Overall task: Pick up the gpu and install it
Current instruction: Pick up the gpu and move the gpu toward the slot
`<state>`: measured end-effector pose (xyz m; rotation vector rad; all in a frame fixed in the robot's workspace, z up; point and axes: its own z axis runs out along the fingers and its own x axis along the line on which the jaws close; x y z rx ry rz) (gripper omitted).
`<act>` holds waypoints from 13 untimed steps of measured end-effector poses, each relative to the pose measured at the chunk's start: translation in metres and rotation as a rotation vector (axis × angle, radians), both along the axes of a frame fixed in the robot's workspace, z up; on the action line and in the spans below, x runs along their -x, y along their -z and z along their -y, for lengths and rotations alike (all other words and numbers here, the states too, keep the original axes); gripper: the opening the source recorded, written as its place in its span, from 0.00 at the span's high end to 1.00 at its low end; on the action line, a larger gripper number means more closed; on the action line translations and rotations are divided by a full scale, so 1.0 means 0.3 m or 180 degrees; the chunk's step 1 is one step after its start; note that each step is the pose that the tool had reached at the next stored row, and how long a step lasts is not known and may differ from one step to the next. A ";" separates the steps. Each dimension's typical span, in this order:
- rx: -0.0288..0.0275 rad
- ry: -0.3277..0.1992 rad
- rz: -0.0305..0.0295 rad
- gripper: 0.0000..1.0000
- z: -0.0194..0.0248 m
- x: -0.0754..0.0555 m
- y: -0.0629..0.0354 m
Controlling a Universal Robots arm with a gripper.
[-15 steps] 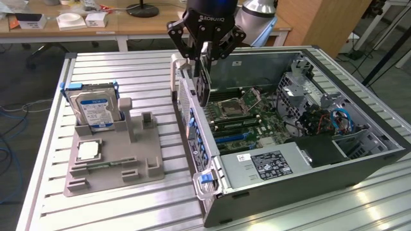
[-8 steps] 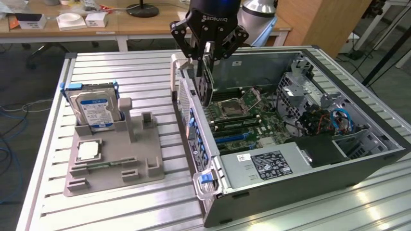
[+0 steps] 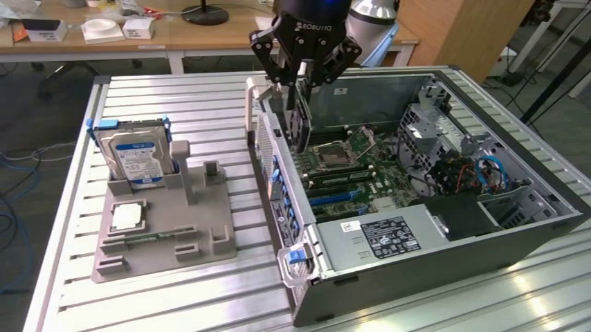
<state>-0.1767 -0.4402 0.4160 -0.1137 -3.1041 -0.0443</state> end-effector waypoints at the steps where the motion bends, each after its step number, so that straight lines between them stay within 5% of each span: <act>1: 0.0000 0.0000 0.0000 0.74 0.000 -0.002 0.000; 13: 0.0000 0.0000 0.0000 0.74 0.000 -0.034 0.000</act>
